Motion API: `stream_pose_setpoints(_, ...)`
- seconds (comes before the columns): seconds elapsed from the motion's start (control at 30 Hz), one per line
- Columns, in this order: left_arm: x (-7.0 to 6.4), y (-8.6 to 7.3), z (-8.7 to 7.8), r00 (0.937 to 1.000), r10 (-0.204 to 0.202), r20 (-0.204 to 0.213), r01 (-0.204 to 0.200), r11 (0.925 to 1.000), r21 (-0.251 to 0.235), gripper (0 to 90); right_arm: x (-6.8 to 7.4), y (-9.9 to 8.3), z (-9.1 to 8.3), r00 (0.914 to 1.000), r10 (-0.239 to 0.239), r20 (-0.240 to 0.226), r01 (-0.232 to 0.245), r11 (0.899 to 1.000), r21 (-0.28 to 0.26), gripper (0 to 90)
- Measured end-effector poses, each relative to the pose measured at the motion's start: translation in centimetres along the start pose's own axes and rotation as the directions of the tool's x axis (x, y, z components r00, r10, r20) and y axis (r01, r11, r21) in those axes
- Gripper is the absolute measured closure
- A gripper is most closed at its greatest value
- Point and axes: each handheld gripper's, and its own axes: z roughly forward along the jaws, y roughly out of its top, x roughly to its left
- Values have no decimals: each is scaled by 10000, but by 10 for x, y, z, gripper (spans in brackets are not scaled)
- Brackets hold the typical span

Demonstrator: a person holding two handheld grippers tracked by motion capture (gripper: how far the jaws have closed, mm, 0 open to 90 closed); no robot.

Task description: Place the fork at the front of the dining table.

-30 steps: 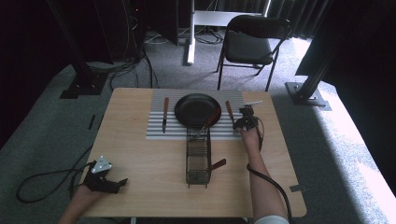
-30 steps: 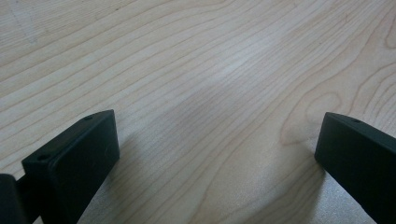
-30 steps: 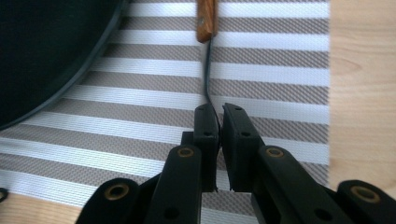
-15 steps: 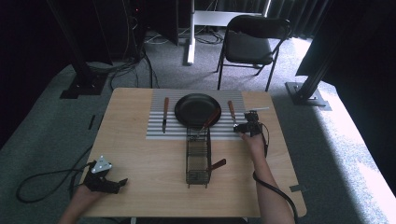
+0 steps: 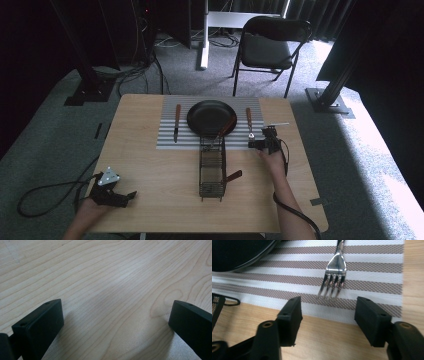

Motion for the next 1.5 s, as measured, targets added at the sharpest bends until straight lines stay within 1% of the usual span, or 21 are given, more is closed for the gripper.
stream_pose_setpoints(0.1, 0, 0, 0, 10000, -3, -2, 3, 10000, -3, 0, -2, -7, -8, 9999, -72, 84, 75, 9993, -360, 234)
stream_pose_setpoints(0.13, 0, 0, 0, 10000, -3, -1, 3, 10000, -2, 0, -2, -10, -10, 9996, -283, 86, 286, 9987, -420, 190)
stream_pose_setpoints(0.17, 0, 0, 0, 10000, -3, -1, 3, 10000, -2, 0, -2, -10, -10, 9996, -283, 86, 286, 9987, -420, 190)
stream_pose_setpoints(0.2, 0, 0, 0, 10000, -3, -1, 3, 10000, -1, 0, -3, -14, -12, 9987, -466, 218, 476, 9977, -491, 176)
stream_pose_setpoints(0.23, 0, 0, 0, 10000, -4, -1, 4, 10000, -3, 0, -4, -21, -16, 9980, -575, 255, 593, 9955, -741, 151)
stream_pose_setpoints(0.27, 0, 0, 0, 10000, -4, 0, 4, 10000, -3, 0, -5, -24, -17, 9983, -538, 209, 553, 9949, -842, 141)
stream_pose_setpoints(0.43, 0, 0, 0, 10000, -1, 0, 1, 10000, 0, 0, -9, -41, -25, 9979, -532, 368, 577, 9896, -1320, 139)
stream_pose_setpoints(0.53, 0, 0, 0, 10000, -4, -1, 4, 10000, -2, 0, -12, -50, -32, 9973, -562, 481, 637, 9830, -1720, 137)
stream_pose_setpoints(0.6, 0, 0, 0, 10000, -3, -1, 3, 10000, -2, 0, -13, -55, -35, 9981, -523, 339, 577, 9811, -1848, 138)
stream_pose_setpoints(0.7, 0, 0, 0, 10000, 0, 0, 0, 10000, 0, 0, -14, -64, -38, 9972, -732, 168, 750, 9818, -1744, 137)
stream_pose_setpoints(0.83, 0, 0, 0, 10000, -1, -1, 1, 10000, -1, 0, -14, -77, -43, 9932, -1071, 453, 1136, 9776, -1774, 130)
stream_pose_setpoints(1.0, 0, 0, 0, 10000, -2, -1, 2, 10000, -1, 0, -20, -92, -54, 9902, -1377, 231, 1396, 9697, -2004, 130)
stream_pose_setpoints(1.07, 0, 0, 0, 10000, -3, -1, 3, 10000, -1, 0, -23, -97, -59, 9904, -1371, 167, 1377, 9696, -2025, 130)
stream_pose_setpoints(1.1, 0, 0, 0, 10000, -4, -1, 4, 10000, -2, 0, -24, -99, -61, 9904, -1366, 223, 1383, 9686, -2066, 130)
stream_pose_setpoints(1.13, 0, 0, 0, 10000, -5, -1, 5, 10000, -3, 0, -24, -102, -64, 9885, -1417, 536, 1500, 9650, -2152, 130)
stream_pose_setpoints(1.17, 0, 0, 0, 10000, -5, -1, 5, 10000, -3, 0, -24, -102, -64, 9885, -1417, 536, 1500, 9650, -2152, 130)
stream_pose_setpoints(1.2, 0, 0, 0, 10000, -5, -1, 5, 10000, -3, 0, -24, -106, -67, 9847, -1471, 930, 1652, 9581, -2339, 130)
stream_pose_setpoints(1.23, 0, 0, 0, 10000, -2, -1, 1, 10000, -1, 0, -27, -113, -73, 9855, -1348, 1026, 1576, 9519, -2629, 130)
stream_pose_setpoints(1.33, 0, 0, 0, 10000, -1, 0, 1, 10000, 0, 0, -30, -123, -79, 9838, -1194, 1336, 1541, 9443, -2909, 128)
stream_pose_setpoints(1.43, 0, 0, 0, 10000, -3, 0, 3, 10000, -2, 0, -36, -133, -83, 9801, -974, 1729, 1462, 9437, -2968, 129)
stream_pose_setpoints(1.5, 0, 0, 0, 10000, -2, 1, 2, 10000, -3, 0, -40, -139, -84, 9745, -773, 2105, 1363, 9495, -2825, 129)
